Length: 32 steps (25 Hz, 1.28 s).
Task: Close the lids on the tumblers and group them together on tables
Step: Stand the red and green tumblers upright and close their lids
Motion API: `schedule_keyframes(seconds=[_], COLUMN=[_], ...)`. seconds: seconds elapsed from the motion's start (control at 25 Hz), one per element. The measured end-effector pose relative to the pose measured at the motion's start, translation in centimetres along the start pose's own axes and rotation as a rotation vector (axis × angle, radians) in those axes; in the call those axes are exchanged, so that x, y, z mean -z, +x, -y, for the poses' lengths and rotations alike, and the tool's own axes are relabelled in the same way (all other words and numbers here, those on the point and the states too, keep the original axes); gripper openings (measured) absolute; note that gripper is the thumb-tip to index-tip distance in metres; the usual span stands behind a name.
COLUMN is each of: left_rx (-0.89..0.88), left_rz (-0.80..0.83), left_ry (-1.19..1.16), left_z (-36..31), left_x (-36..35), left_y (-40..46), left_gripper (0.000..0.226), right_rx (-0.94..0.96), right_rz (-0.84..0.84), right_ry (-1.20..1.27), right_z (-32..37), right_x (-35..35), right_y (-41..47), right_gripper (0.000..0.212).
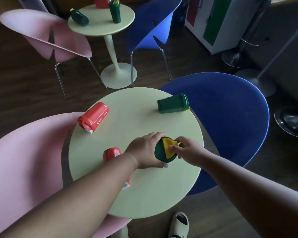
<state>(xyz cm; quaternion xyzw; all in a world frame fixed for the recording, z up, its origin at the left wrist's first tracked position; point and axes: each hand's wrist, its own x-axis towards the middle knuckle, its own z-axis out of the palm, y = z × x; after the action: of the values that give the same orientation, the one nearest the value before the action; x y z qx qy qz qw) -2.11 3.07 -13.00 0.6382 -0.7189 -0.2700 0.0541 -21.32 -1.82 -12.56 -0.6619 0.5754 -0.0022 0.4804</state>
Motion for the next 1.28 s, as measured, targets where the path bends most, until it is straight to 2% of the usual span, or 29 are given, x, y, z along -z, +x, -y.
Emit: schedule_keyframes(seconds=[0.4, 0.56, 0.72, 0.84, 0.92, 1.0, 1.08, 1.2, 1.28], left_rx=[0.302, 0.355, 0.352, 0.344, 0.329, 0.329, 0.375, 0.447, 0.442], left_rz=[-0.261, -0.253, -0.17, -0.194, -0.235, -0.289, -0.332, -0.277, -0.188], left_ry=[-0.062, -0.116, -0.202, -0.312, -0.297, -0.264, -0.289, -0.359, -0.378], left_z=[3.1, 3.7, 4.1, 4.9, 6.2, 7.9, 9.5, 11.3, 12.0], left_x=[1.3, 0.9, 1.5, 2.4, 2.0, 0.8, -1.0, -4.0, -5.3], left_y=[2.4, 2.4, 1.9, -0.7, -4.0, -8.0, -11.7, -15.1, -16.2], left_gripper=[0.094, 0.097, 0.104, 0.102, 0.085, 0.063, 0.055, 0.069, 0.086], right_rx=[0.079, 0.069, 0.045, 0.096, 0.229, 0.32, 0.335, 0.271, 0.23], right_rz=[-0.112, -0.118, -0.105, -0.289, -0.373, -0.256, -0.061, 0.161, 0.228], right_ry=[-0.181, -0.189, -0.163, -0.134, -0.148, -0.177, -0.22, -0.252, -0.274], right_z=[6.5, 6.3, 6.2, 5.8, 5.0, 4.1, 3.2, 3.0, 3.5], right_x=[-0.5, -1.2, -1.5, -1.7, -3.0, -5.4, -8.4, -12.2, -13.8], right_y=[8.0, 8.9, 8.3, 5.6, 2.8, -0.1, -1.8, -1.6, -0.6], right_gripper=[0.034, 0.039, 0.044, 0.037, 0.02, 0.008, 0.007, 0.031, 0.053])
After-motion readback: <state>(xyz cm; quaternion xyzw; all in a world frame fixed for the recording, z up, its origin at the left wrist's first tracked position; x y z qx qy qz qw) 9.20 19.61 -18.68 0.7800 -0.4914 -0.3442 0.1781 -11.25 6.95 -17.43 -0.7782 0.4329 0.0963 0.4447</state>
